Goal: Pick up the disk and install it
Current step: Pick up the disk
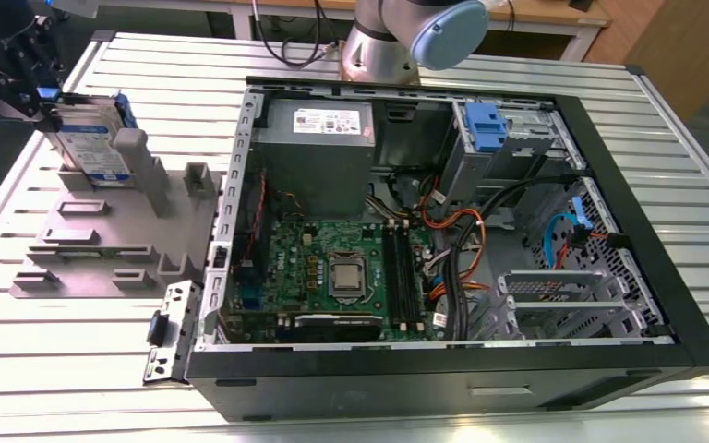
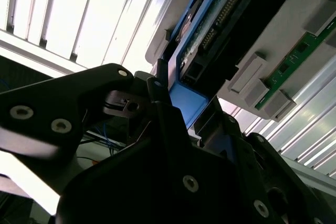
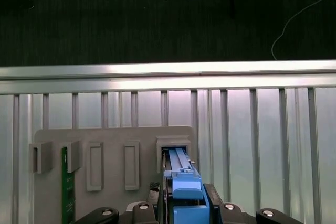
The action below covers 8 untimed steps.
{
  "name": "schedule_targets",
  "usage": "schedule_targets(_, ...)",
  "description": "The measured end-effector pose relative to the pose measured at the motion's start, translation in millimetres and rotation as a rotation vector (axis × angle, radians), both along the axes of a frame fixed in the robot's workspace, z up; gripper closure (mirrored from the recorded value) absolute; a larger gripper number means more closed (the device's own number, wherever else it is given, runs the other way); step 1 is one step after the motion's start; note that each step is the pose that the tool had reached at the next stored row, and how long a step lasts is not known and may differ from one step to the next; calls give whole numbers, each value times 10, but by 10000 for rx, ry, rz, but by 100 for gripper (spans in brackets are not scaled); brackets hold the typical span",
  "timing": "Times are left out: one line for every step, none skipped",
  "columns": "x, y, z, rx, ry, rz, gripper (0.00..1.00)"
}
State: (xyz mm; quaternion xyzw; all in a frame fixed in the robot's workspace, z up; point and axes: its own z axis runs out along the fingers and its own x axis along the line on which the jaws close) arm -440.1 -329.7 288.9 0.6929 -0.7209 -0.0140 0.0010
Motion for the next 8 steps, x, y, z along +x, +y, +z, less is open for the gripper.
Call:
schedule_targets(0,0,-1,1,-2,0,55)
schedule_targets(0,0,-1,0,-2,0,55)
schedule_targets(0,0,-1,0,-3,0,55)
schedule_targets(0,-1,-2,0,-4,-1,55)
schedule_targets(0,-5,-2,1,-4,-1,55)
schedule_targets(1,-9,-2,0,-4,1,55)
schedule_targets(0,-12,-1,-1,-3,0,55)
schedule_targets(0,-16,-2,-2,-3,0,55)
